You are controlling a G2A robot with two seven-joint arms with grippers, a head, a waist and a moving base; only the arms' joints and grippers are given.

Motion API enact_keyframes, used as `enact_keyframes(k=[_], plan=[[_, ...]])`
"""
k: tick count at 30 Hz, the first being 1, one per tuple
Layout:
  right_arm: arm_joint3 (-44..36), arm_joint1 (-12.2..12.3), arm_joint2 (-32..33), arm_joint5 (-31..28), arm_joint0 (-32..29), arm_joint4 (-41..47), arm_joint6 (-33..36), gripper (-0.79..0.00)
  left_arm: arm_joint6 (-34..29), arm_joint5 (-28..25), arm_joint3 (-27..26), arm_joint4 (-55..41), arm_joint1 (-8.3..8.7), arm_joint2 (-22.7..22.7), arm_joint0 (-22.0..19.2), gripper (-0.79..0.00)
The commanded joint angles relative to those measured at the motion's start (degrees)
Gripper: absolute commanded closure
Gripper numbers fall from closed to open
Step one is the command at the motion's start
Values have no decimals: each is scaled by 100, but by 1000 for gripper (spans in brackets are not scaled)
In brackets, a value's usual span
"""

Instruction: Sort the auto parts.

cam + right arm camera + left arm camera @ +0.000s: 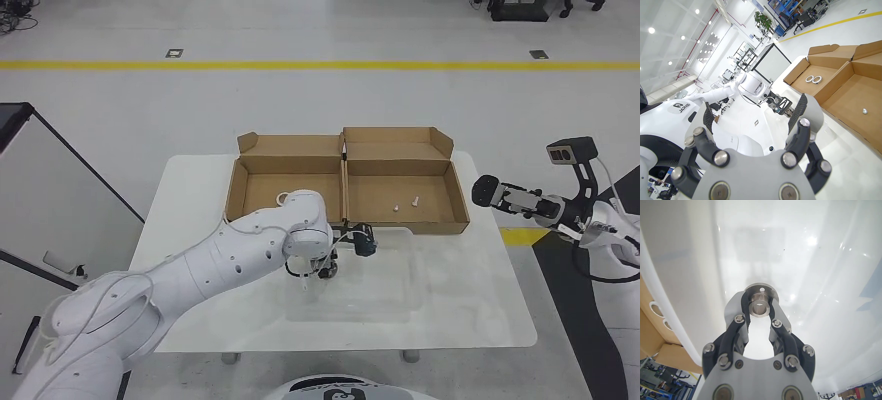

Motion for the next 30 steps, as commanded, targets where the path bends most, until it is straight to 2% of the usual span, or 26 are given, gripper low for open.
enact_keyframes(k=[1, 16, 26, 30], plan=[[0, 0, 0, 0, 0, 0, 0, -785, -34, 31, -92, -23, 10, -42, 4, 0], [0, 0, 0, 0, 0, 0, 0, -785, -356, 433, -1039, -906, 101, -781, -227, 0], [0, 0, 0, 0, 0, 0, 0, -785, -269, 457, -1011, -912, 104, -788, -177, 0], [0, 0, 0, 0, 0, 0, 0, -785, -33, 525, -1007, -1102, 196, -1072, -29, 0]])
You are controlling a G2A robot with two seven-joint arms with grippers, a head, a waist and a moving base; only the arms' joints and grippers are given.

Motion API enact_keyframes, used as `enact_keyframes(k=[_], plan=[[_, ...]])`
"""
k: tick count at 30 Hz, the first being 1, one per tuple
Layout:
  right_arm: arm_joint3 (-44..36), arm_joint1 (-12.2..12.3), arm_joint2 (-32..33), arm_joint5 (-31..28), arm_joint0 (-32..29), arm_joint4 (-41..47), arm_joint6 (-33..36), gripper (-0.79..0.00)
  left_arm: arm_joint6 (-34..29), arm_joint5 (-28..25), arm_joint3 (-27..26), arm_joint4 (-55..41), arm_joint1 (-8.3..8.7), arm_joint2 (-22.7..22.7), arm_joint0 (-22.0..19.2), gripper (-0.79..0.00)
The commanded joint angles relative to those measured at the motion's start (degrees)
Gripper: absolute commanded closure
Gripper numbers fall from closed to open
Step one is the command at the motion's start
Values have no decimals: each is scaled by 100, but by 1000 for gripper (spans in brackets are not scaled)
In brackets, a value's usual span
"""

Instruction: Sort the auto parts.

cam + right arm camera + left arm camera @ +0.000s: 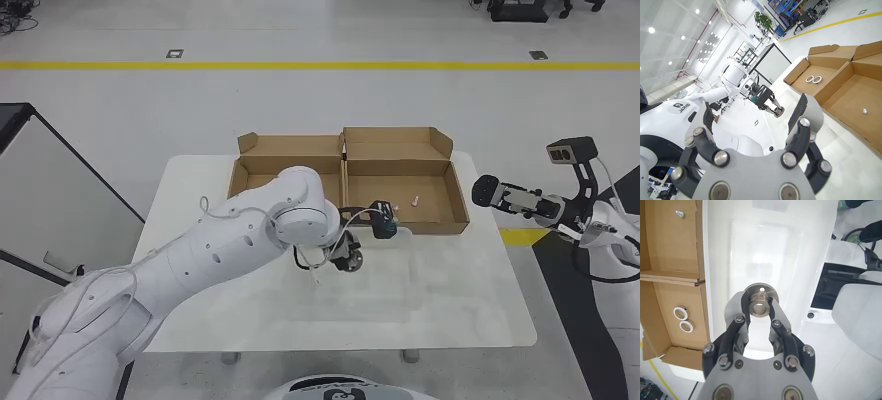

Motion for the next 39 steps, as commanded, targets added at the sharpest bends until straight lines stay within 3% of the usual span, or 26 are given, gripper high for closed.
enact_keyframes(k=[1, 8, 15, 25, 28, 39], plan=[[0, 0, 0, 0, 0, 0, 0, -785, 158, 30, -69, -239, 67, -248, 83, 0], [0, 0, 0, 0, 0, 0, 0, -785, 546, -237, -543, -1042, 447, -1409, 666, 0], [0, 0, 0, 0, 0, 0, 0, -785, 846, -907, -913, -1789, 803, -2551, 1515, 0], [0, 0, 0, 0, 0, 0, 0, -785, 1493, -1954, -836, -3761, 1098, -3867, 2463, 0], [0, 0, 0, 0, 0, 0, 0, -785, 1698, -2171, -768, -4551, 1146, -4058, 2592, 0], [0, 0, 0, 0, 0, 0, 0, -785, 2322, -2796, -968, -6884, 1335, -4033, 2830, 0]])
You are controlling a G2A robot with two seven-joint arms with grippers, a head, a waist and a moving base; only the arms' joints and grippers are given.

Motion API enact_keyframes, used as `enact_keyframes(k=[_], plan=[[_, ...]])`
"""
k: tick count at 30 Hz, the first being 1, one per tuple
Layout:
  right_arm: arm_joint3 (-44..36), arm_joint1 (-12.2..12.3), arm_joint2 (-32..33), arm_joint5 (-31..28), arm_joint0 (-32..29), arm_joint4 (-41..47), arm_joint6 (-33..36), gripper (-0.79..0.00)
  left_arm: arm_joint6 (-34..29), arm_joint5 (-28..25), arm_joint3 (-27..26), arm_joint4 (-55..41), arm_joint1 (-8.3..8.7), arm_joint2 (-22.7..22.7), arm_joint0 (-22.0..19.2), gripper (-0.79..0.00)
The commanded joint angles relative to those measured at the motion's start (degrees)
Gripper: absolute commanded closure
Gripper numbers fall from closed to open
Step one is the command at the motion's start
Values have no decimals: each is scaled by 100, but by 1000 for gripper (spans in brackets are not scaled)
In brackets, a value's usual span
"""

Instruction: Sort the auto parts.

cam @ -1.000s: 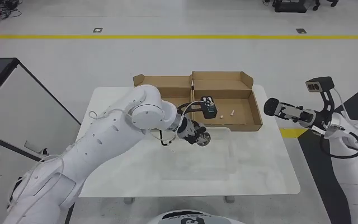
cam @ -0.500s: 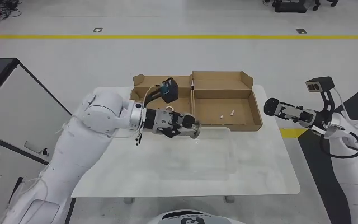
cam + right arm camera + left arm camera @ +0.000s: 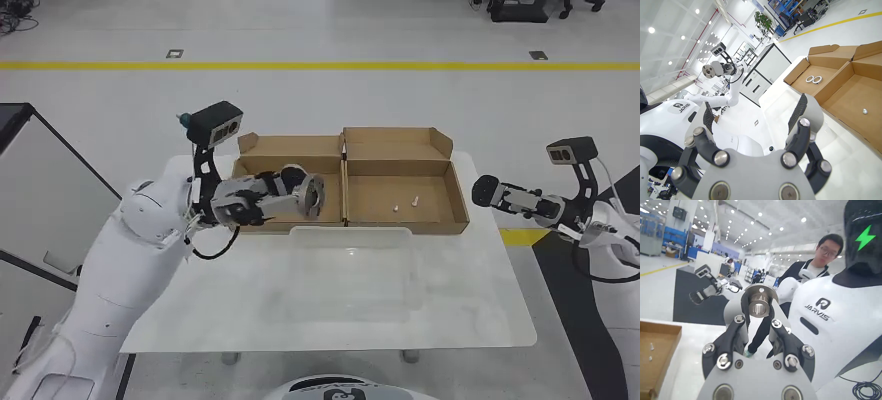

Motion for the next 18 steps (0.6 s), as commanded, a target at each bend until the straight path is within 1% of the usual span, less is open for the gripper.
enact_keyframes(k=[1, 5, 11, 16, 18], plan=[[0, 0, 0, 0, 0, 0, 0, -785, 87, -84, -81, -411, 39, 2, 36, 0], [0, 0, 0, 0, 0, 0, 0, -785, 219, -218, -340, -923, 106, 7, 108, 0], [0, 0, 0, 0, 0, 0, 0, -785, 589, -589, -779, -1528, 143, 95, 222, 0], [0, 0, 0, 0, 0, 0, 0, -785, 881, -881, -957, -1599, 172, 200, 252, 0], [0, 0, 0, 0, 0, 0, 0, -785, 988, -988, -944, -1472, 199, 258, 241, 0]])
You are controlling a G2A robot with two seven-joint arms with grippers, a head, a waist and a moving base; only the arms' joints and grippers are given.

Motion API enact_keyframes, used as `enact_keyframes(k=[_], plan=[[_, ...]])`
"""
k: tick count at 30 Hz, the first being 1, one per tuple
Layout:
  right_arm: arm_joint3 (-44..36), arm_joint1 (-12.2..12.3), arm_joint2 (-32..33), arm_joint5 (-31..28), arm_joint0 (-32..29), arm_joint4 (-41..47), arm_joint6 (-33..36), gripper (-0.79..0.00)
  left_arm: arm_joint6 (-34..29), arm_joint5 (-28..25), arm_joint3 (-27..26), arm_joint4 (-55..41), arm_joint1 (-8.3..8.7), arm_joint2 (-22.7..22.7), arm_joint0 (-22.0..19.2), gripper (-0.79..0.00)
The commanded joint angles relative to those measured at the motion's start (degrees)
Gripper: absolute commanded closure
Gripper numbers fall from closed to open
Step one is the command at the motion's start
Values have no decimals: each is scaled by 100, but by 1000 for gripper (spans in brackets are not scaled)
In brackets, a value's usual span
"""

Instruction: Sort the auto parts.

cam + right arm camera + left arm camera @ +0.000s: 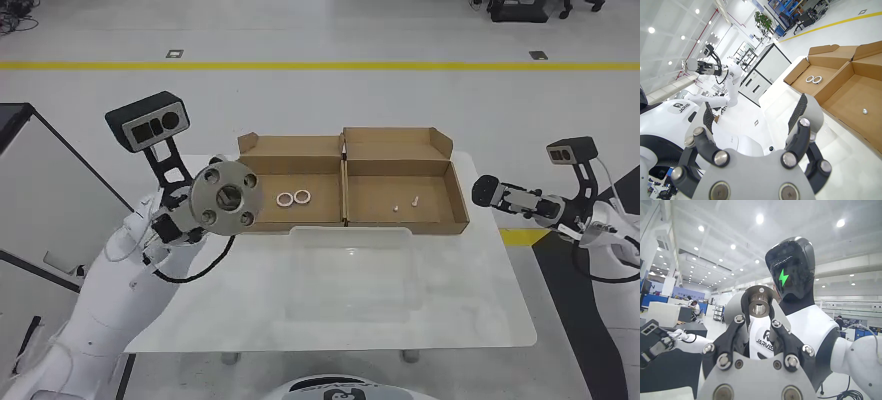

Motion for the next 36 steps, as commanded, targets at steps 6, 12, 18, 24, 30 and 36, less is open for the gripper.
enact_keyframes(k=[6, 12, 18, 24, 30, 36], plan=[[0, 0, 0, 0, 0, 0, 0, -785, 103, -98, 388, 621, 164, 129, -12, 0], [0, 0, 0, 0, 0, 0, 0, -785, 104, -98, 660, 710, 296, 176, -8, 0], [0, 0, 0, 0, 0, 0, 0, -785, 104, -98, 450, 362, 344, 174, -7, 0], [0, 0, 0, 0, 0, 0, 0, -785, 103, -98, 7, -450, 263, -12, 95, 0], [0, 0, 0, 0, 0, 0, 0, -785, 102, -98, -252, -1040, 106, -249, 228, 0], [0, 0, 0, 0, 0, 0, 0, -785, 102, -98, -263, -1095, 93, -269, 246, 0]])
